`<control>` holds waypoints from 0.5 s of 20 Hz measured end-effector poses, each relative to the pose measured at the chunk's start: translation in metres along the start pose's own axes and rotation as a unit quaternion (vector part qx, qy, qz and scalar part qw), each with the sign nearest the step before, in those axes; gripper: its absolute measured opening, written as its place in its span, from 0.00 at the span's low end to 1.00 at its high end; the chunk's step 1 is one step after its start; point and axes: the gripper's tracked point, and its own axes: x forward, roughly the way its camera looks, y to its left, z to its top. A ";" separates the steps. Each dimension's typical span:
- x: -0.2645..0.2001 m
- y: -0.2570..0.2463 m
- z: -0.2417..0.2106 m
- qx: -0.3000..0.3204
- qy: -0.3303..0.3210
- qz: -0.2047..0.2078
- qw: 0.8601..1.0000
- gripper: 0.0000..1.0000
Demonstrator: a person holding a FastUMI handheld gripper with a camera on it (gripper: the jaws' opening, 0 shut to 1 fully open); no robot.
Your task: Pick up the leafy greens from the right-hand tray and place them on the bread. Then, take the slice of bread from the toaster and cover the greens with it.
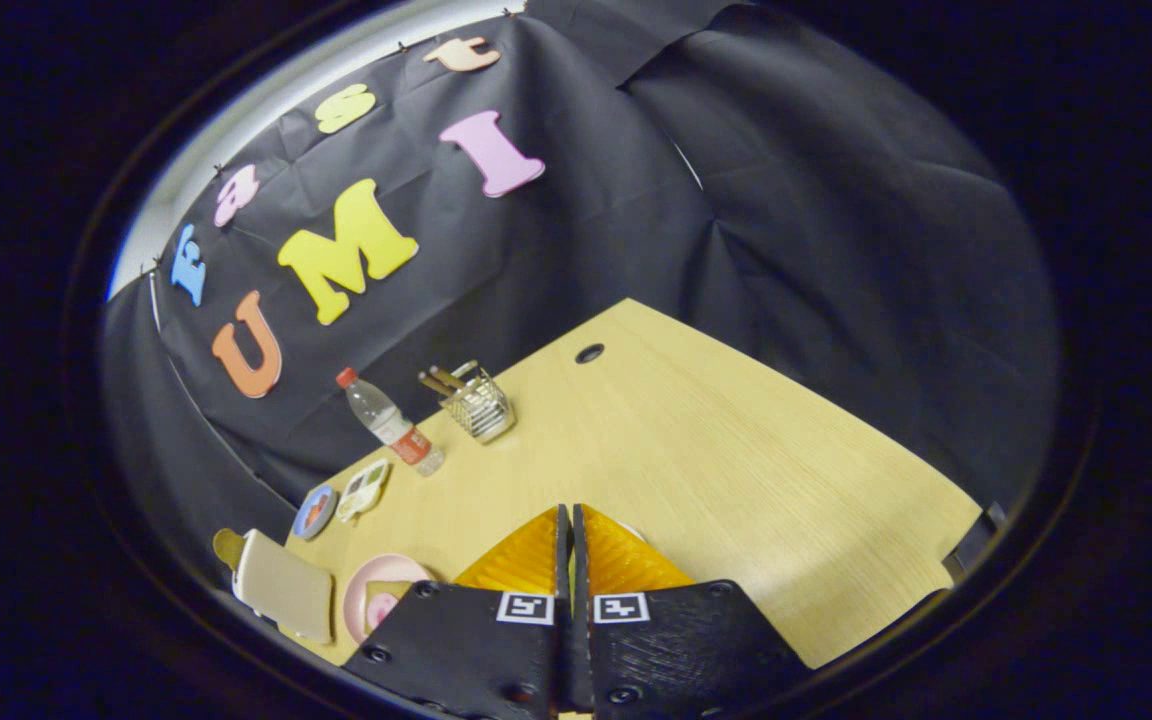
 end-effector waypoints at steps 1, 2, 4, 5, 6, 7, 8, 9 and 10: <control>-0.005 0.009 0.004 0.000 -0.008 0.008 1.000 0.00; -0.009 0.018 0.006 -0.003 -0.013 0.014 1.000 0.00; -0.018 0.040 0.009 -0.016 -0.026 0.027 0.999 0.00; -0.023 0.051 0.008 -0.024 -0.031 0.033 0.999 0.00; -0.026 0.063 0.010 -0.030 -0.035 0.040 0.998 0.00; -0.030 0.074 0.008 -0.035 -0.038 0.047 0.998 0.00; -0.034 0.087 0.007 -0.039 -0.040 0.057 0.997 0.00; -0.037 0.104 0.004 -0.042 -0.041 0.069 0.996 0.00; -0.038 0.118 0.001 -0.046 -0.041 0.078 0.995 0.00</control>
